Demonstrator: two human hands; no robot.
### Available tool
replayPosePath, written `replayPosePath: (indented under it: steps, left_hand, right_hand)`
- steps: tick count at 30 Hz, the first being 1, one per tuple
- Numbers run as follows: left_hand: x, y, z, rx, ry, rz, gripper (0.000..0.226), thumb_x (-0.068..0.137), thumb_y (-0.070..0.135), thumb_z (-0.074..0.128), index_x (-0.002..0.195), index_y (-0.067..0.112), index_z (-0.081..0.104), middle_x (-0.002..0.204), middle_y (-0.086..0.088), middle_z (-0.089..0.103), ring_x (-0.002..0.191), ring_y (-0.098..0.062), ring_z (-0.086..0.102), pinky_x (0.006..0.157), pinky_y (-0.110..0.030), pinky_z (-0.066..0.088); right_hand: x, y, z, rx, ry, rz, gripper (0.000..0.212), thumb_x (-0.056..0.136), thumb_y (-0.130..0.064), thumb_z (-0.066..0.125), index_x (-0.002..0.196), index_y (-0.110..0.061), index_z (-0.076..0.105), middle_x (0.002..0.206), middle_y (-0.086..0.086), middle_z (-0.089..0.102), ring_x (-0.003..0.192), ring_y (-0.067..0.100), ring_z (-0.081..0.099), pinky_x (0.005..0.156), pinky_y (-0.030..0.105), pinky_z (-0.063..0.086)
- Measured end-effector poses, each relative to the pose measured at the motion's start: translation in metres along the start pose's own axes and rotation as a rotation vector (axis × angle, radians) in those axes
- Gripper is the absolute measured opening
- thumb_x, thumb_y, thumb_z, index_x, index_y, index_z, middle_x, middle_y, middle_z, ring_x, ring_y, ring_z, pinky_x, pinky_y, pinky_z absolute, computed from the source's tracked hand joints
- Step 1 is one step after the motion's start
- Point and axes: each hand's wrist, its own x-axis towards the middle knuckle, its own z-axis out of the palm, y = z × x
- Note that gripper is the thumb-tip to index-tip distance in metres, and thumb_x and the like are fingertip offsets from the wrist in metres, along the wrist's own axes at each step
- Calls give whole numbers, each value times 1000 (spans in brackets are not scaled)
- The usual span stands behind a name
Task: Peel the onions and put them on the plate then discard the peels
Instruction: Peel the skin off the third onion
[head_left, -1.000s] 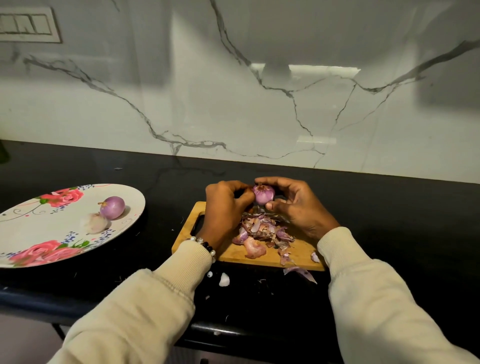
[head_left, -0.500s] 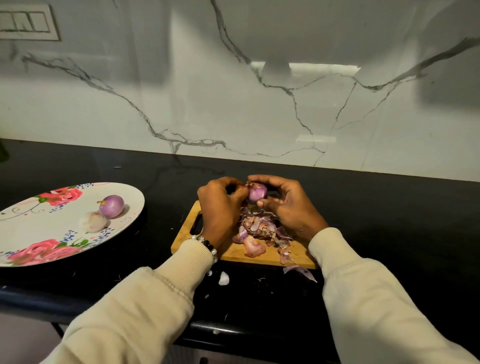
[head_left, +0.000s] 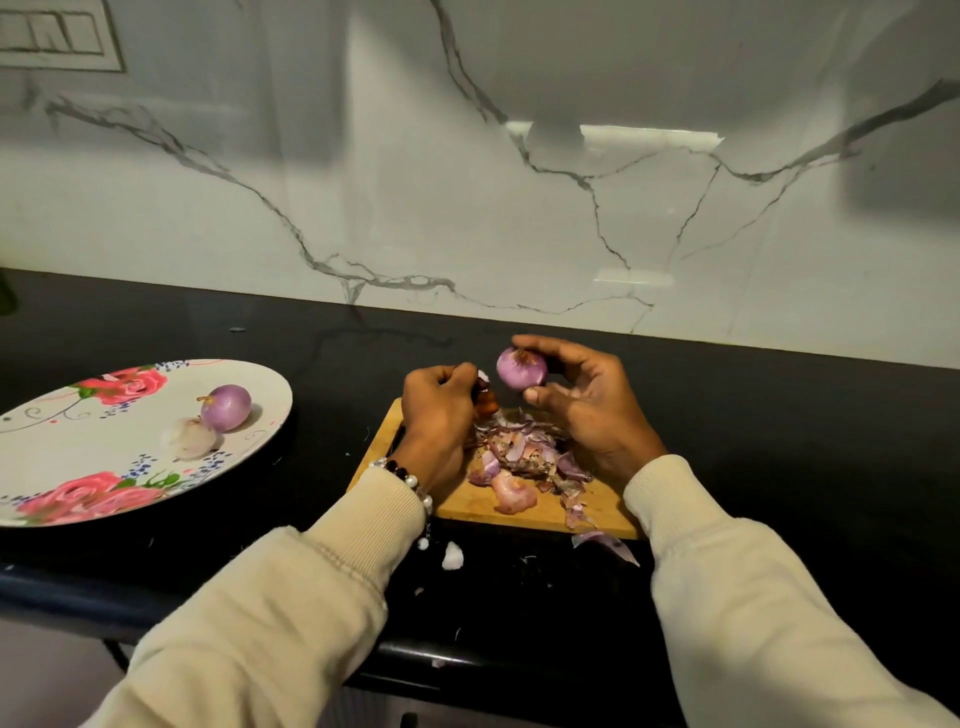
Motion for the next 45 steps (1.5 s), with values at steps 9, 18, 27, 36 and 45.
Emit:
replayPosePath:
  steps: [9,18,27,36,45]
  left_hand:
    - [7,-1,-2,202,-5,81,14,93,7,60,98,18,66,92,-11,71,79,-21,70,64,-40,59]
    - [-9,8,0,222,-129,255,13,91,18,64,90,15,76,90,1,74,94,-15,68,89,-39,55]
    - [-10,8,-2,204,-248,270,13,89,13,68,85,4,77,79,-15,72,68,-21,63,67,-36,53]
    - [-13,6,-2,364,-172,407,11,87,4,67,85,7,77,75,-7,73,69,-20,68,68,-39,60]
    - [-13,6,-2,237,-130,301,13,91,2,61,85,2,73,70,-10,67,61,-16,57,58,-30,50]
  right_hand:
    - [5,-2,-15,218,93,-18,52,81,20,62,124,-9,61,122,-1,68,122,22,61,94,36,56]
    - [3,1,-14,267,-35,37,48,83,18,59,122,-10,61,123,3,67,118,25,63,84,30,58]
    - [1,0,-16,140,-56,60,50,84,19,58,118,-17,65,124,3,67,121,22,61,93,34,55]
    - [0,0,-14,55,-72,74,51,85,19,58,128,-9,62,127,7,66,123,19,60,100,35,53]
    - [0,2,-10,149,-73,67,50,86,18,58,128,-9,61,130,9,65,124,24,59,101,43,52]
